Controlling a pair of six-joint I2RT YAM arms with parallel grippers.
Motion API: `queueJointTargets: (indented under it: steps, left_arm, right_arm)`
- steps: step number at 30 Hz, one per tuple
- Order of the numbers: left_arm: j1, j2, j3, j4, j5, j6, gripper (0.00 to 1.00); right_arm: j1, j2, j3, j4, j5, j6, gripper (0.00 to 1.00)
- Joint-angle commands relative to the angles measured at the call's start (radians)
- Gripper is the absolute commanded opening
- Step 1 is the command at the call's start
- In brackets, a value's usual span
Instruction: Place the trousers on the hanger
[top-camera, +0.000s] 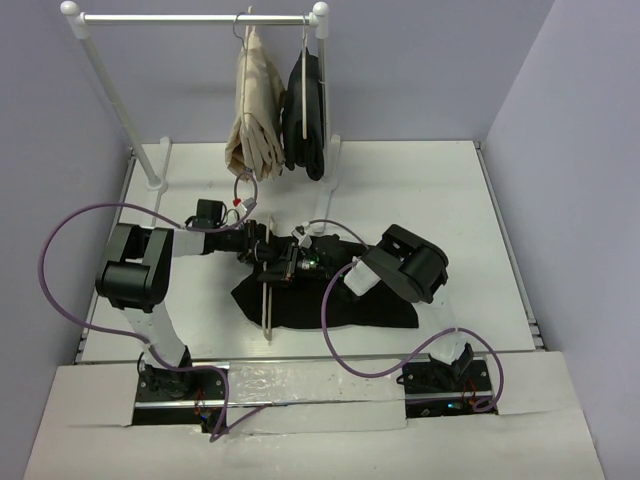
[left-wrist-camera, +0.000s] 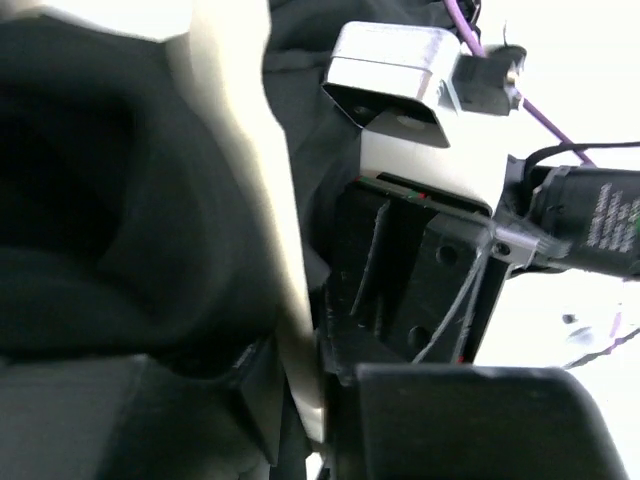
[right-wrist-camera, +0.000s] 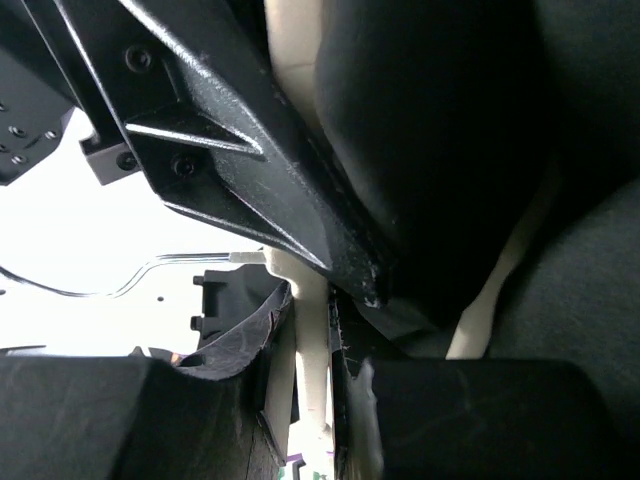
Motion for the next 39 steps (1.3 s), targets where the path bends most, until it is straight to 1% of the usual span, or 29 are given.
queueJointTargets:
  steps: [1,3,4,6,7,8,9,10,13,14,17,19,20,22,23,24,26,27,30,32,33,36,39]
  left_arm:
    - [0.015,-0.022,0.031,-0.041,-0.085,0.05,0.19]
    - [0.03,-0.026,0.04,-0.078,-0.091,0.058,0.15]
    - [0.033,-0.028,0.042,-0.081,-0.091,0.058,0.11]
    - [0.042,-0.026,0.045,-0.093,-0.102,0.062,0.07]
    - [0.044,-0.025,0.048,-0.1,-0.107,0.07,0.02]
    - [0.046,-0.026,0.049,-0.104,-0.114,0.073,0.0]
    - [0.049,-0.025,0.049,-0.109,-0.116,0.078,0.0]
    - [0.05,-0.026,0.051,-0.112,-0.114,0.079,0.0]
    - [0.05,-0.028,0.054,-0.117,-0.121,0.081,0.0]
    - [0.05,-0.028,0.054,-0.118,-0.128,0.079,0.0]
    - [0.05,-0.028,0.057,-0.123,-0.127,0.078,0.0]
    - [0.05,-0.034,0.055,-0.121,-0.127,0.076,0.0]
    - [0.05,-0.036,0.055,-0.12,-0.131,0.075,0.0]
    - [0.05,-0.036,0.055,-0.12,-0.131,0.072,0.0]
    - [0.05,-0.036,0.054,-0.118,-0.133,0.072,0.0]
    - [0.05,-0.037,0.054,-0.118,-0.134,0.067,0.0]
    - [0.05,-0.042,0.052,-0.118,-0.133,0.067,0.0]
    - [0.05,-0.043,0.052,-0.118,-0.131,0.067,0.0]
    - [0.05,-0.046,0.055,-0.118,-0.131,0.066,0.0]
    - [0.05,-0.046,0.055,-0.117,-0.127,0.064,0.0]
    - [0.05,-0.045,0.057,-0.118,-0.127,0.064,0.0]
    - [0.05,-0.045,0.057,-0.117,-0.13,0.064,0.0]
    - [0.05,-0.045,0.052,-0.107,-0.128,0.059,0.0]
  right_arm:
    - [-0.001,-0.031,-0.013,-0.043,-0.008,-0.058,0.0]
    - [0.0,-0.04,-0.015,-0.049,-0.013,-0.067,0.0]
    - [-0.001,-0.045,-0.013,-0.055,-0.019,-0.07,0.08]
    - [-0.001,-0.069,-0.013,-0.07,-0.029,-0.088,0.17]
    - [-0.003,-0.083,-0.013,-0.08,-0.042,-0.096,0.22]
    - [-0.007,-0.1,-0.016,-0.089,-0.046,-0.105,0.31]
    - [-0.009,-0.141,-0.03,-0.11,-0.049,-0.127,0.35]
    - [-0.014,-0.166,-0.039,-0.13,-0.049,-0.138,0.41]
    - [-0.033,-0.273,-0.075,-0.248,-0.033,-0.21,0.47]
    - [-0.047,-0.298,-0.081,-0.314,-0.02,-0.252,0.48]
    - [-0.076,-0.385,-0.105,-0.42,0.004,-0.308,0.49]
    - [-0.086,-0.399,-0.098,-0.46,0.027,-0.322,0.49]
    - [-0.086,-0.399,-0.086,-0.513,0.056,-0.337,0.49]
    - [-0.08,-0.376,-0.003,-0.599,0.096,-0.354,0.47]
    - [-0.073,-0.366,0.028,-0.703,0.124,-0.369,0.45]
    - [-0.07,-0.356,0.084,-0.745,0.185,-0.374,0.44]
    - [-0.073,-0.329,0.129,-0.808,0.23,-0.362,0.44]
    - [-0.078,-0.321,0.141,-0.824,0.262,-0.357,0.44]
    - [-0.084,-0.283,0.198,-0.859,0.277,-0.369,0.45]
    - [-0.081,-0.241,0.262,-0.88,0.253,-0.392,0.45]
    - [-0.08,-0.228,0.281,-0.897,0.25,-0.401,0.42]
    - [-0.083,-0.191,0.307,-0.91,0.245,-0.424,0.41]
    - [-0.083,-0.157,0.339,-0.92,0.228,-0.45,0.45]
